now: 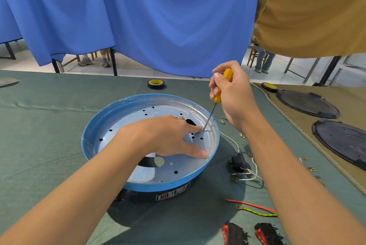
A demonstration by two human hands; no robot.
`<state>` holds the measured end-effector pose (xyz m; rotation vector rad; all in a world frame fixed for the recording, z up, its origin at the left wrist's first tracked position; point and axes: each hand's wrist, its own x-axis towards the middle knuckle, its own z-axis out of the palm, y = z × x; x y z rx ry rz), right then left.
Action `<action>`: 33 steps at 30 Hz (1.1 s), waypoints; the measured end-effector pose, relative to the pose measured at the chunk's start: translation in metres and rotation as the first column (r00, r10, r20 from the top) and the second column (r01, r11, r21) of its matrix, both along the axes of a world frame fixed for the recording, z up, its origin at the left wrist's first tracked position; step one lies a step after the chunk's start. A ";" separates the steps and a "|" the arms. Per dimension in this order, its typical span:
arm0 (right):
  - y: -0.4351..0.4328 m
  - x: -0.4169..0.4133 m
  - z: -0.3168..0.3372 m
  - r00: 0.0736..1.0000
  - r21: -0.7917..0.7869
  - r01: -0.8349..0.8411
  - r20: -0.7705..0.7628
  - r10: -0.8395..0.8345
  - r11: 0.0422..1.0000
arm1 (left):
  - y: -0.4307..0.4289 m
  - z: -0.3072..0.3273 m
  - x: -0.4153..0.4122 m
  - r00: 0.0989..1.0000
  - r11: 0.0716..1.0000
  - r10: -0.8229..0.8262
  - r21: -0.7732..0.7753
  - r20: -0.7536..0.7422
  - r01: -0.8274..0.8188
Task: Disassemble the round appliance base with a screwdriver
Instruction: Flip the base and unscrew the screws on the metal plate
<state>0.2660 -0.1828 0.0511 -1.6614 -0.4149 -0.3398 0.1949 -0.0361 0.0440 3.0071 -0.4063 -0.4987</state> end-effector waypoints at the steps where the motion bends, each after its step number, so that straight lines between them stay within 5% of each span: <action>1: 0.001 0.003 -0.002 0.998 0.030 0.066 -0.022 -0.066 0.997 | 0.000 0.000 0.000 1.000 1.000 -0.003 -0.003 0.000 0.003; 11: 0.006 0.004 -0.007 0.950 0.049 0.313 -0.037 -0.311 0.949 | 0.001 -0.002 0.003 1.000 1.000 -0.006 -0.017 0.006 0.006; 17: 0.010 -0.006 -0.002 0.996 -0.015 0.075 0.041 -0.074 0.997 | 0.001 -0.002 0.003 1.000 1.000 -0.008 -0.006 0.013 0.008; 22: 0.012 -0.013 0.001 0.979 0.270 -0.201 0.014 0.205 0.942 | 0.001 -0.003 0.004 0.999 0.999 0.004 0.032 0.035 -0.005; 30: 0.036 -0.022 -0.001 0.974 0.315 -0.203 -0.030 0.224 0.927 | 0.003 -0.007 0.007 0.998 1.000 0.003 0.009 0.059 -0.004; 33: 0.024 -0.018 0.005 0.906 0.284 -0.364 -0.111 0.407 0.887 | 0.003 -0.006 0.006 0.999 1.000 0.002 0.003 0.054 -0.002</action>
